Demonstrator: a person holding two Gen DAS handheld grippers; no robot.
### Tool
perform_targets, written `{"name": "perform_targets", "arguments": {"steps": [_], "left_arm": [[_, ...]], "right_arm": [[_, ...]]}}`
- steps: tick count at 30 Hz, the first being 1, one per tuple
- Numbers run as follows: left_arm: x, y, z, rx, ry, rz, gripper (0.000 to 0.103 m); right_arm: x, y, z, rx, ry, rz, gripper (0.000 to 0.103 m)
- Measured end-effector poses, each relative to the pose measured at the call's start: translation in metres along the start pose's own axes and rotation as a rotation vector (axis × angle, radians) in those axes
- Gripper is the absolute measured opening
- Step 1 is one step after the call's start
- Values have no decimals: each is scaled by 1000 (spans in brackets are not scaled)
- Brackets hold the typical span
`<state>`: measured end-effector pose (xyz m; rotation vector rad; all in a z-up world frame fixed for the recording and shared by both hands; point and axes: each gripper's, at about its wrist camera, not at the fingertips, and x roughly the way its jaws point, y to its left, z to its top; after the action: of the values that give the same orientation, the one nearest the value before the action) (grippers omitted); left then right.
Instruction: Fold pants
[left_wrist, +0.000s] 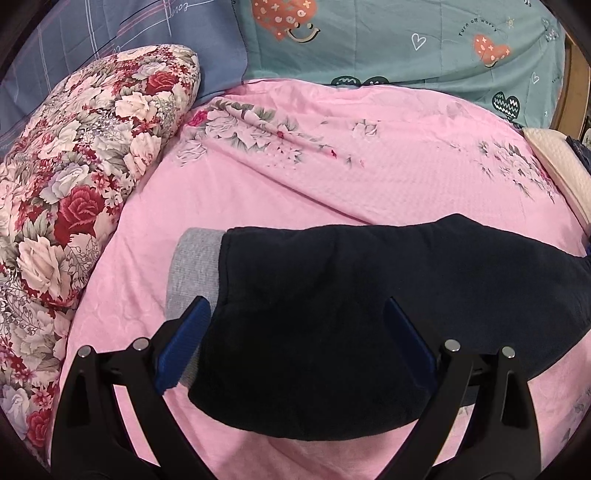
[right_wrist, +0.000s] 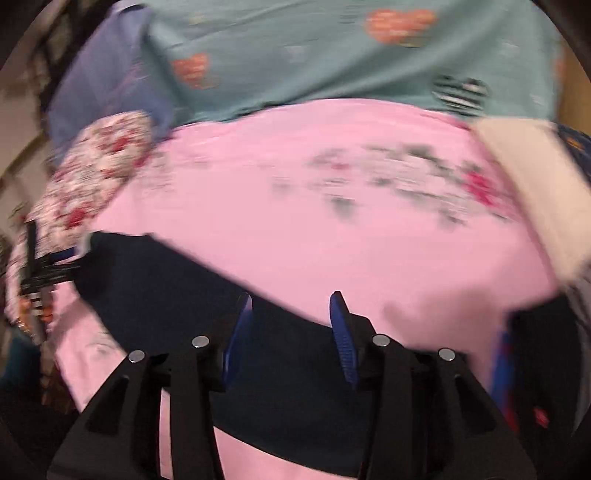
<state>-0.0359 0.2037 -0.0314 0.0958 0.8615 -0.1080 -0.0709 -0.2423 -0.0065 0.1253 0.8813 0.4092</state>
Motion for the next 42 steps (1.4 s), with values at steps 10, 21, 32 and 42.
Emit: {"name": "perform_targets", "arguments": {"steps": [10,21,32,42], "left_arm": [[8,23,-9,-8,25,74,96],[27,51,-15,-81,79,65,96],[34,116,-37,-517,202,-372,96],[52,99,-19,-508,174,-349,96]], "right_arm": [[157,154,51,-137,191,312,45],[235,156,81,-55,232,217,45],[166,145,67,-64,147,273,64],[146,159,33,-115,186,357,69]]}}
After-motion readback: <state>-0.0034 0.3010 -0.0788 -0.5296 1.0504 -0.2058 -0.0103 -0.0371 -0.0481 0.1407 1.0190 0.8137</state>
